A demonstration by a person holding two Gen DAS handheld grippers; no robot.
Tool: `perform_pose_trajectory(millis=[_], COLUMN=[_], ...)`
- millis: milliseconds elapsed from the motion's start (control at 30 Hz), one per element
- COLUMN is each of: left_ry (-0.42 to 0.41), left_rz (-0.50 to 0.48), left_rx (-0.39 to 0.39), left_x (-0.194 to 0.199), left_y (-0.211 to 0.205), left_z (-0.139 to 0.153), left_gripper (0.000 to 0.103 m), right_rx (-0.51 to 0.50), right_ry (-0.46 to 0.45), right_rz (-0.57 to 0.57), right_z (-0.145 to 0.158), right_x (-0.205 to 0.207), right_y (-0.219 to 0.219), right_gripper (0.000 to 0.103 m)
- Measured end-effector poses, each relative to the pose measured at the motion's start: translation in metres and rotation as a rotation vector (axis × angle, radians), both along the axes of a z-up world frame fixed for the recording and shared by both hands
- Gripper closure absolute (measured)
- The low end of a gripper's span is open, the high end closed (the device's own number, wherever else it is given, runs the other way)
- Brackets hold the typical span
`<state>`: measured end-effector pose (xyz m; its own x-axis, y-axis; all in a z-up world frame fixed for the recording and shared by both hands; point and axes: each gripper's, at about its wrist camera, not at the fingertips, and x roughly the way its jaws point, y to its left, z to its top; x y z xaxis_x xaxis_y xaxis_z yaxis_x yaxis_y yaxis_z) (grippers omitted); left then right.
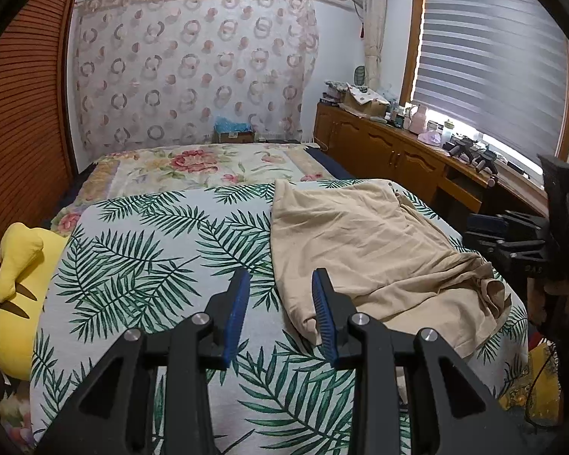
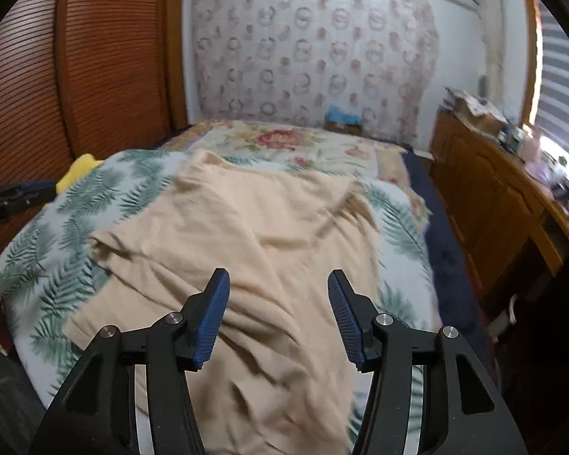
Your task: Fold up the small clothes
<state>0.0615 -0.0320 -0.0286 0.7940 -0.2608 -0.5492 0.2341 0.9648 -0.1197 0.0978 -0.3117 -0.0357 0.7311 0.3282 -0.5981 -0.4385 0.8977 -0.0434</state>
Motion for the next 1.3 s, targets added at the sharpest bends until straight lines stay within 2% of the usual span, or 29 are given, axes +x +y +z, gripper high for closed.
perform_pose_trajectory(millis=[300,467,600,800,900,967,1000,1033,1100,1167,1300], left_ry=[0.031,0.046,0.055,0.063,0.064,0.066,0.066,0.067,0.069,0.070,0.077], left_rz=[0.018,0.047,0.069,0.085,0.086,0.086,0.085,0.083,0.079,0.070,0.067], left_rx=[-0.003,-0.006,-0.019,-0.025,-0.027,-0.027,-0.027,-0.027,-0.026,-0.017,-0.017], left_x=[0.001,0.001,0.000,0.000,-0.001,-0.001,-0.001,-0.001,-0.001,-0.001,0.001], left_y=[0.012,0.026,0.037,0.045,0.046,0.046,0.046,0.046,0.044,0.042,0.039], left_z=[-0.010,-0.015,-0.018,-0.023,-0.024,-0.025,-0.025,-0.025,-0.026,-0.027,-0.030], left_gripper=[0.071,0.071,0.071,0.071,0.071,0.071,0.071,0.071,0.071,0.071,0.071], right_rx=[-0.034,-0.029,-0.088,-0.120,-0.185,-0.220,-0.224,-0.223,-0.230,-0.204,-0.188], right_ry=[0.060,0.171,0.203,0.250,0.264,0.221,0.201,0.198,0.187,0.194,0.084], right_rz=[0.180,0.344,0.432,0.488,0.479,0.470,0.471,0.472,0.458,0.457,0.386], right_z=[-0.011,-0.028,-0.039,-0.056,-0.069,-0.071,-0.070,-0.069,-0.067,-0.059,-0.013], right_x=[0.033,0.044,0.041,0.038,0.038,0.036,0.034,0.034,0.037,0.042,0.058], right_y=[0.087,0.134,0.167,0.195,0.205,0.203,0.202,0.200,0.195,0.185,0.148], right_gripper=[0.042,0.042,0.042,0.042,0.042,0.048,0.059,0.075,0.095,0.098,0.099])
